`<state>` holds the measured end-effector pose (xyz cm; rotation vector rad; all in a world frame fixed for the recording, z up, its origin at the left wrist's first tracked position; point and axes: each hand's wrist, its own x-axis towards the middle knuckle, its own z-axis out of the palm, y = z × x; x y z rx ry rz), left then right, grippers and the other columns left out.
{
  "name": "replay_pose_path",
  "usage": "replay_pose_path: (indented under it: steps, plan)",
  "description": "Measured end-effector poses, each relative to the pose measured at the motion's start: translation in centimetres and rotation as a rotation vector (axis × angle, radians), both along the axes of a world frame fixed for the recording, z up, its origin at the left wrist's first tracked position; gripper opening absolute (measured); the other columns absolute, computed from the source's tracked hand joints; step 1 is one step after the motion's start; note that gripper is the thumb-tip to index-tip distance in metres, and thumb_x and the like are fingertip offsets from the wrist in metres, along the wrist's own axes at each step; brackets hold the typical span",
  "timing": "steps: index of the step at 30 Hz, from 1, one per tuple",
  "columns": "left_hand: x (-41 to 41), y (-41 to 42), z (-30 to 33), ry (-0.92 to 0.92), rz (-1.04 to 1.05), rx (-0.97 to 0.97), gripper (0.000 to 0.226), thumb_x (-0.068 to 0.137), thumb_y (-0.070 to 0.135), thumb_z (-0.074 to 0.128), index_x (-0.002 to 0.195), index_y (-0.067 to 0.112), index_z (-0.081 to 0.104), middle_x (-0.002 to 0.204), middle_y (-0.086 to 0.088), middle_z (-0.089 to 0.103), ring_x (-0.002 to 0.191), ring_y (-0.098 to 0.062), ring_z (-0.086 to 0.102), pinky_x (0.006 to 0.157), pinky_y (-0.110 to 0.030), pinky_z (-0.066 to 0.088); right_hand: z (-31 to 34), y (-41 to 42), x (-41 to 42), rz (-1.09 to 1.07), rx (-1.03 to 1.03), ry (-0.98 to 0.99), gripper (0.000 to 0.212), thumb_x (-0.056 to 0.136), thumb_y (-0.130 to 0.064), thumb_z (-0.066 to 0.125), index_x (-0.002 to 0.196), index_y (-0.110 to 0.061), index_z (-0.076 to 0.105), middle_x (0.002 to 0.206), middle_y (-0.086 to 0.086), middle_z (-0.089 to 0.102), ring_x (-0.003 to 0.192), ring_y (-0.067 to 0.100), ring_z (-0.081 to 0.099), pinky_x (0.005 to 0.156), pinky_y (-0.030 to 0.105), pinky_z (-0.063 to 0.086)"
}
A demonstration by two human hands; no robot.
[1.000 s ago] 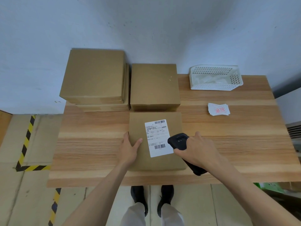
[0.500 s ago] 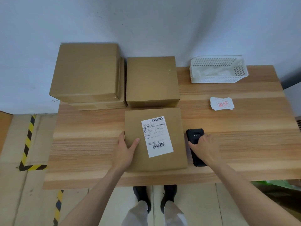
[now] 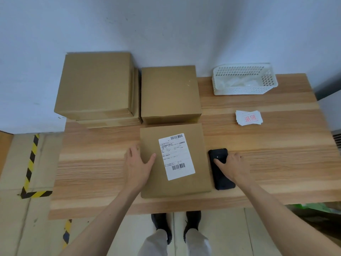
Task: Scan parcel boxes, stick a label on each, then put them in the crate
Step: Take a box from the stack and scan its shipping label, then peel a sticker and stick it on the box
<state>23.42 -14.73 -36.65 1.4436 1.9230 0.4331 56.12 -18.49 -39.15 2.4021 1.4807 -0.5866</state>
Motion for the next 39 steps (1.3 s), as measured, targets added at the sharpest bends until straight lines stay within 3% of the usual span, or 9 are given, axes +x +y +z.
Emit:
replay_pose_path:
  steps: [3, 6, 11, 16, 21, 29, 39]
  plan:
    - [2.7, 1.8, 1.9, 0.108, -0.087, 0.102, 0.059, 0.094, 0.043, 0.066, 0.141, 0.014, 0.044, 0.128, -0.005, 0.052, 0.118, -0.025, 0.048, 0.097, -0.039, 0.043, 1.7, 1.3, 2.3, 0.011, 0.064, 0.047, 0.05, 0.098, -0.056, 0.05, 0.111, -0.008, 0.057, 0.114, 0.012, 0.059, 0.105, 0.031, 0.056, 0.082, 0.041, 0.048]
    - [7.2, 3.4, 3.1, 0.079, -0.205, 0.069, 0.038, 0.099, 0.039, 0.06, 0.127, 0.016, 0.052, 0.114, 0.003, 0.052, 0.107, -0.022, 0.053, 0.079, -0.029, 0.035, 3.2, 2.8, 5.3, 0.018, 0.105, 0.05, 0.049, 0.1, -0.052, 0.051, 0.119, -0.008, 0.058, 0.119, 0.012, 0.058, 0.111, 0.031, 0.054, 0.085, 0.043, 0.05]
    - [17.2, 5.2, 2.7, 0.085, -0.396, 0.125, 0.029, 0.1, 0.042, 0.056, 0.119, 0.019, 0.057, 0.104, 0.007, 0.056, 0.095, -0.016, 0.055, 0.083, -0.038, 0.05, 3.5, 5.3, 11.7, 0.005, 0.159, 0.063, 0.045, 0.1, -0.048, 0.053, 0.118, -0.008, 0.061, 0.12, 0.011, 0.061, 0.108, 0.03, 0.058, 0.084, 0.041, 0.051]
    - [27.3, 7.0, 0.2, 0.209, -0.568, 0.128, 0.034, 0.102, 0.043, 0.054, 0.123, 0.018, 0.06, 0.117, 0.0, 0.063, 0.115, -0.018, 0.053, 0.085, -0.034, 0.049, 2.5, 8.0, 17.6, 0.082, 0.169, 0.081, 0.031, 0.099, -0.037, 0.055, 0.109, -0.009, 0.061, 0.117, 0.014, 0.062, 0.108, 0.035, 0.056, 0.074, 0.037, 0.036]
    - [34.9, 8.7, -2.7, 0.274, -0.654, 0.131, 0.033, 0.101, 0.036, 0.054, 0.128, 0.018, 0.061, 0.128, 0.0, 0.06, 0.121, -0.02, 0.052, 0.081, -0.036, 0.047, 0.8, 9.9, 22.0, 0.201, 0.171, 0.125, 0.031, 0.101, -0.036, 0.053, 0.123, -0.015, 0.059, 0.122, 0.01, 0.06, 0.119, 0.03, 0.05, 0.087, 0.041, 0.045]
    - [38.4, 11.2, -7.3, 0.407, -0.749, 0.309, 0.031, 0.092, 0.031, 0.067, 0.115, 0.01, 0.068, 0.119, -0.007, 0.063, 0.111, -0.028, 0.054, 0.083, -0.042, 0.049, -3.4, 11.9, 24.7, 0.377, 0.337, 0.166, 0.035, 0.095, -0.027, 0.065, 0.128, -0.015, 0.064, 0.131, 0.014, 0.053, 0.116, 0.035, 0.051, 0.087, 0.044, 0.046]
    - [38.6, 11.8, -7.9, 0.445, -0.764, 0.445, 0.017, 0.09, 0.028, 0.069, 0.091, 0.012, 0.076, 0.104, -0.005, 0.069, 0.097, -0.027, 0.061, 0.075, -0.041, 0.05, -5.5, 12.0, 25.6, 0.427, 0.442, 0.213, 0.033, 0.076, -0.017, 0.084, 0.108, -0.011, 0.076, 0.104, 0.019, 0.062, 0.085, 0.039, 0.063, 0.07, 0.044, 0.053]
